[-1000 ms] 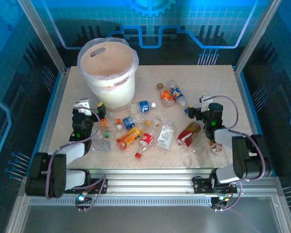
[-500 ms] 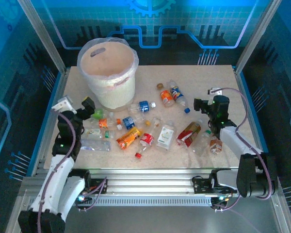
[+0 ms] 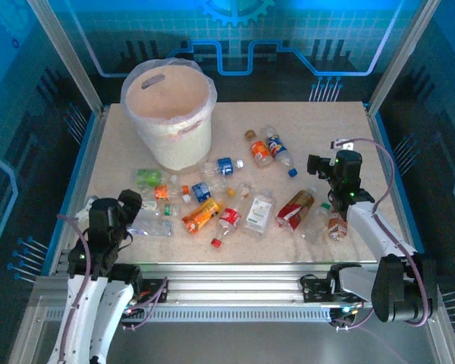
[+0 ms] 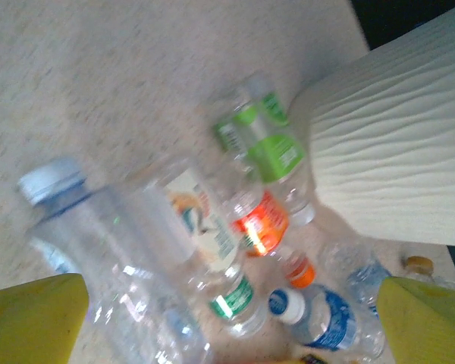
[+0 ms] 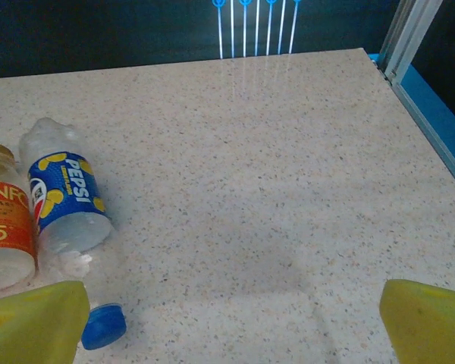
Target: Put the plastic bottles in the bin
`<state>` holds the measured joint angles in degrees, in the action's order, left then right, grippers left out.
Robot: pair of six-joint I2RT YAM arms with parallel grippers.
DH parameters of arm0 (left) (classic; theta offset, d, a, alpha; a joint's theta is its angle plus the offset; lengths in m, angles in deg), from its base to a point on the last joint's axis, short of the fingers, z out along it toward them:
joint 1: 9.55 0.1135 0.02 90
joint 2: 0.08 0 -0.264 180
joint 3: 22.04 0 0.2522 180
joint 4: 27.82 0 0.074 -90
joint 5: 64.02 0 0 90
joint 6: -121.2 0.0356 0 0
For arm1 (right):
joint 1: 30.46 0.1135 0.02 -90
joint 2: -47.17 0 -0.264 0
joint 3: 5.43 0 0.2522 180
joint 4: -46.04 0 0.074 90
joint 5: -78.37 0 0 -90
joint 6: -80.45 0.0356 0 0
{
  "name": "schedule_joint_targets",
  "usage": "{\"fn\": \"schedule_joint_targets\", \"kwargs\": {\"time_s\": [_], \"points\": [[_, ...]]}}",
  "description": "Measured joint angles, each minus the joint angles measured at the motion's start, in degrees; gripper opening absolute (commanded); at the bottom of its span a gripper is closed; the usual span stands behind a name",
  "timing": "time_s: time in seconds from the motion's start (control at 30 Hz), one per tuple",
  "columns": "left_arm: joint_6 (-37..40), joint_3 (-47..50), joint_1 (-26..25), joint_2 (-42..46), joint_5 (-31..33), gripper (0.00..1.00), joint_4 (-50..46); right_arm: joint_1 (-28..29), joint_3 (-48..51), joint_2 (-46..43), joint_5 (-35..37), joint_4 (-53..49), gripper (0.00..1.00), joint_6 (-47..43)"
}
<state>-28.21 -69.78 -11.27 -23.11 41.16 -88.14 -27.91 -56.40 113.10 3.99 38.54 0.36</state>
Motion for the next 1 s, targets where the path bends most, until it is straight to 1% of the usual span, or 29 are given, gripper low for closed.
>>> {"fn": "schedule_joint_targets", "kwargs": {"time_s": [0.17,0.37,0.47,0.67,0.83,1.0], "points": [[-4.85,3.15,-0.72,1.16,-0.04,0.99,-6.40,0.00,0.00,0.07,0.55,-0.70,1.00,0.63],[-6.64,7.08,-0.72,-2.93,-0.90,0.99,-7.02,0.00,-0.57,1.22,0.37,-1.01,1.00,0.83],[-6.67,8.09,-0.72,-6.45,-1.55,0.98,-5.44,0.00,-1.07,1.75,-0.04,-1.31,1.00,0.83],[-6.56,10.25,-0.72,-11.56,-2.25,0.90,0.07,0.00,-1.11,1.92,-1.16,-1.36,1.00,0.83],[-6.58,10.84,-0.72,-15.30,-2.38,0.87,3.96,0.00,-1.11,1.92,-1.22,-1.36,1.00,0.83],[-6.51,10.88,-0.72,-18.97,-2.40,0.82,7.43,0.00,-1.11,1.92,-1.29,-1.33,1.00,0.83]]}}
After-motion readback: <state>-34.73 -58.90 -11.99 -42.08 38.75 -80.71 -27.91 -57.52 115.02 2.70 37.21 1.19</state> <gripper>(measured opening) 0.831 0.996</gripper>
